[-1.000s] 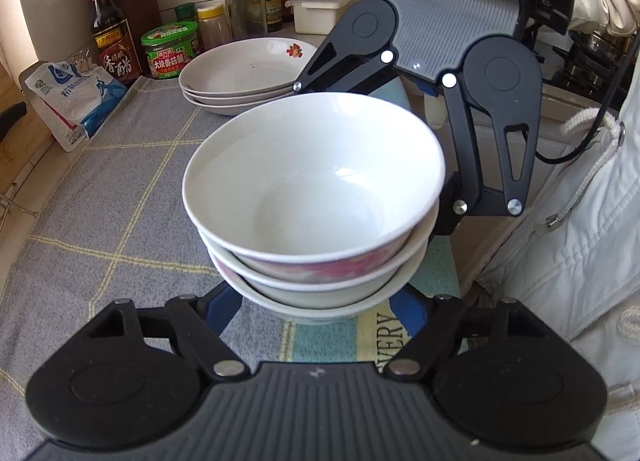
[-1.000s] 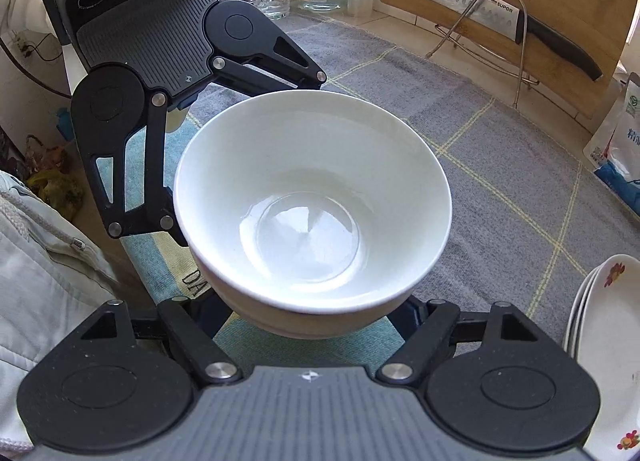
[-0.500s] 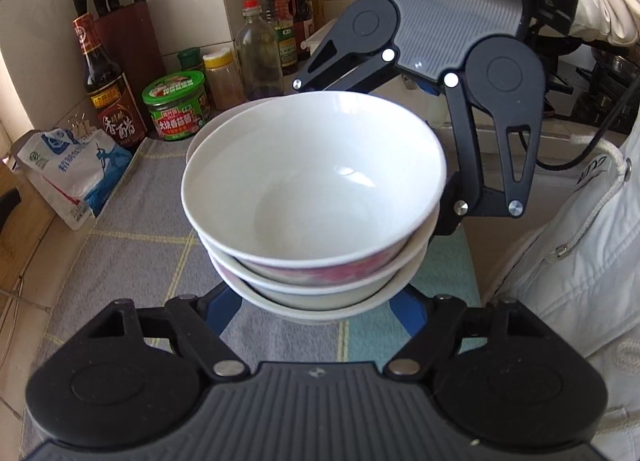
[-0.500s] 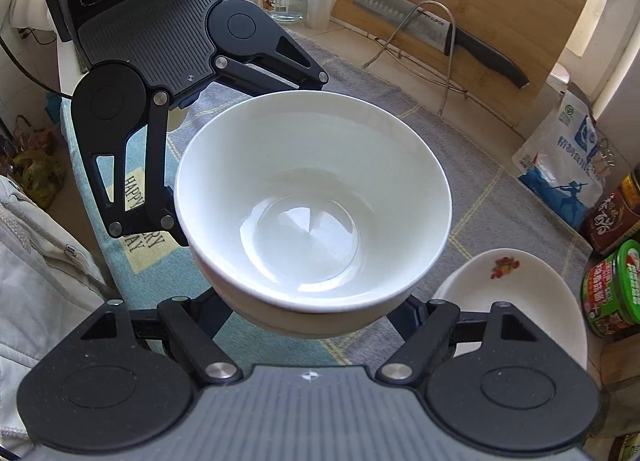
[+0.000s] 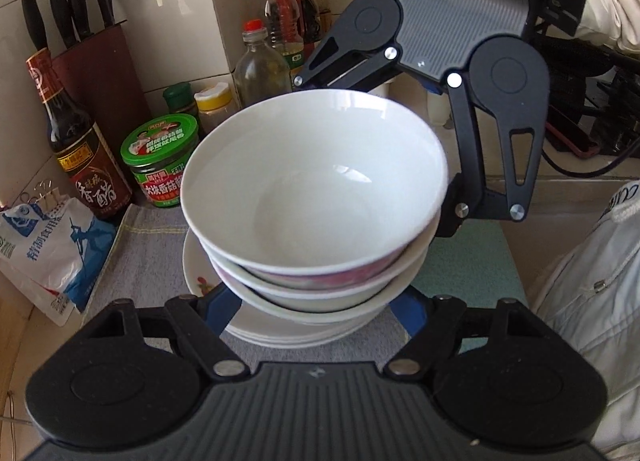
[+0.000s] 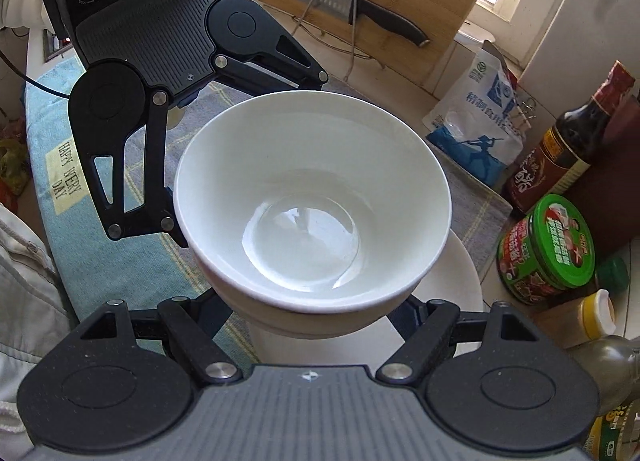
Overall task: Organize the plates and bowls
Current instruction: 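Lift the bowl stack with the left tool and carry it to the plates, then lower the bowl stack with the left tool onto the fruit-print plates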
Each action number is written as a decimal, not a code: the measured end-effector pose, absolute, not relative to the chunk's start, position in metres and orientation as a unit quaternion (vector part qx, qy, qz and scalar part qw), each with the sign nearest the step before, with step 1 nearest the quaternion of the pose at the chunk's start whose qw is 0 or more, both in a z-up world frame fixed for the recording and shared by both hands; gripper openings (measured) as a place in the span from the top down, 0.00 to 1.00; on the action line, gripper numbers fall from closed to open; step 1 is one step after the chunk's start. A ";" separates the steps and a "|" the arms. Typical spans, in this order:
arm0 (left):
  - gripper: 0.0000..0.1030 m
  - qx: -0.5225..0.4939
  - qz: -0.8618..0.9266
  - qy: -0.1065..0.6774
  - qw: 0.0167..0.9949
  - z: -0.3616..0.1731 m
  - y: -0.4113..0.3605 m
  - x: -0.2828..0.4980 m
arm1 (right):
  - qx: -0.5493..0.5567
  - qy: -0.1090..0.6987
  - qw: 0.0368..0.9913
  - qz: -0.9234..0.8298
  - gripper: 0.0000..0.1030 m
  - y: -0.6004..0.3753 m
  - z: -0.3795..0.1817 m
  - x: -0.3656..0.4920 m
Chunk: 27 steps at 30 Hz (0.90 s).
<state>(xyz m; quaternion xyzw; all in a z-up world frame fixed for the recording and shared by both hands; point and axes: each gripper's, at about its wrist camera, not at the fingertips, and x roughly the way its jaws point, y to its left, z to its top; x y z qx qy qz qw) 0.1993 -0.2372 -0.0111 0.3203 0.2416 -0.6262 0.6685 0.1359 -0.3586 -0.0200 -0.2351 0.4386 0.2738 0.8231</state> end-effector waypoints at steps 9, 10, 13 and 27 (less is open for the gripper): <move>0.22 0.319 -0.623 0.252 0.668 -0.034 -0.271 0.209 | -0.232 0.449 0.818 0.274 0.18 -0.391 -0.039 0.155; 0.22 0.318 -0.622 0.253 0.669 -0.035 -0.272 0.210 | -0.231 0.449 0.818 0.275 0.18 -0.393 -0.040 0.155; 0.22 0.316 -0.620 0.258 0.671 -0.039 -0.277 0.212 | -0.227 0.451 0.818 0.277 0.18 -0.397 -0.043 0.160; 0.22 0.307 -0.620 0.275 0.668 -0.046 -0.282 0.221 | -0.211 0.462 0.816 0.278 0.18 -0.400 -0.051 0.169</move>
